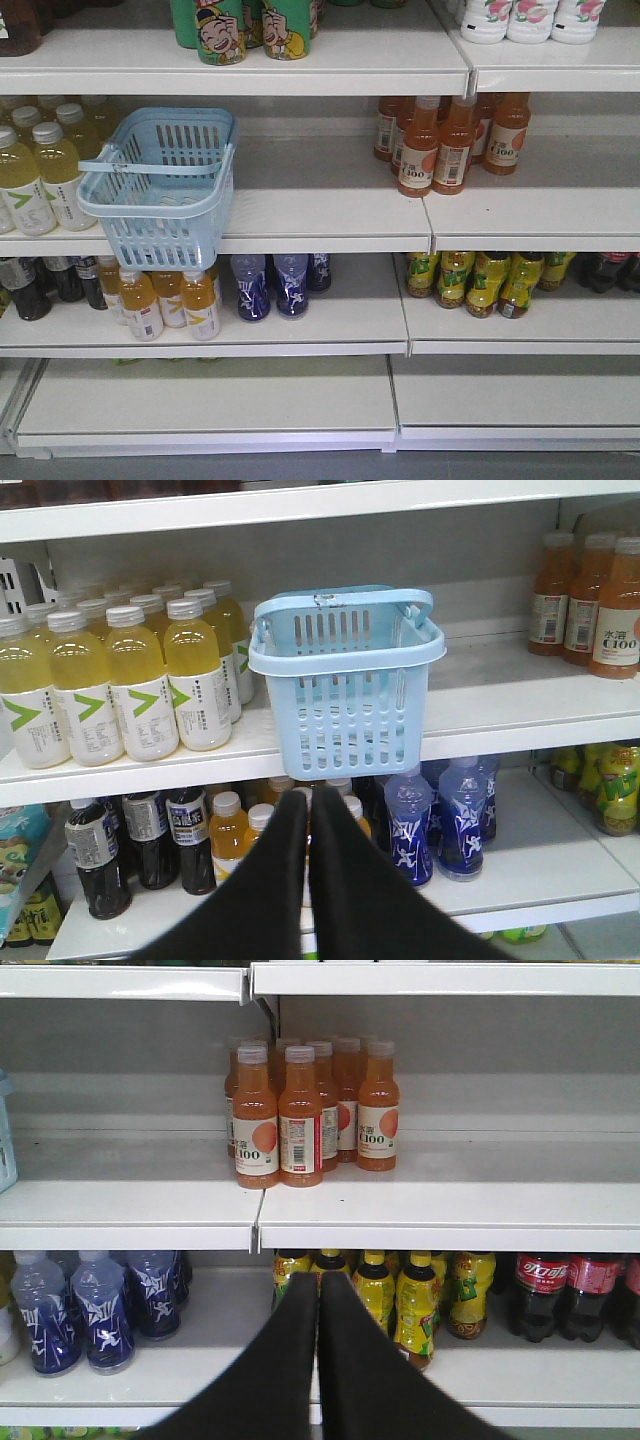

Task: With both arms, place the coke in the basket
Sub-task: 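Approach closer and align the left gripper with the basket handle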

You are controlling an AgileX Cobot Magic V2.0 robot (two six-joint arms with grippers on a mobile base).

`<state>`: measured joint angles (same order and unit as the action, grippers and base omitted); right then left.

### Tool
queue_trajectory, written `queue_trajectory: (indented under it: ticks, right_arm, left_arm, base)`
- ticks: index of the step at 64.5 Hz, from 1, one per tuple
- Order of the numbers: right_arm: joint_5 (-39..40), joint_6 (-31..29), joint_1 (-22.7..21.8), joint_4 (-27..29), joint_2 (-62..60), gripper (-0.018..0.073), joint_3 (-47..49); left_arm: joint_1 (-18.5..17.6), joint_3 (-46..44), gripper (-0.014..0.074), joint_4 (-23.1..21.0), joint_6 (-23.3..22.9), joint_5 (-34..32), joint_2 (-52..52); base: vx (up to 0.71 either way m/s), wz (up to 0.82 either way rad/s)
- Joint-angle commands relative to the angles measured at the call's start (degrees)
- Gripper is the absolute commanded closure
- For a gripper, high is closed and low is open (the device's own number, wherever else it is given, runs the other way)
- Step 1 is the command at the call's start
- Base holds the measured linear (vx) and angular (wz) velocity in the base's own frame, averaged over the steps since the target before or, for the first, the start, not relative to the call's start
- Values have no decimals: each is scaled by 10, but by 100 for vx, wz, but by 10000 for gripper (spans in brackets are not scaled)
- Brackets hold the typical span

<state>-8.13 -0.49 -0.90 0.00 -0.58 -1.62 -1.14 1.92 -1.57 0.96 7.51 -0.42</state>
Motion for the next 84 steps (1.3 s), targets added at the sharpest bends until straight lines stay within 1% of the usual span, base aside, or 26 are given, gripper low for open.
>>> queue_trajectory:
  ticks: [1, 84]
  right_arm:
    - [45, -3, -3, -4, -10, 568, -6]
    - [45, -3, -3, -4, -10, 568, -6]
  left_arm:
    - [-1, -1, 603, 0, -5, -42, -11]
    - [-1, -1, 603, 0, -5, -42, -11]
  base:
    - [13, -3]
    - [5, -1]
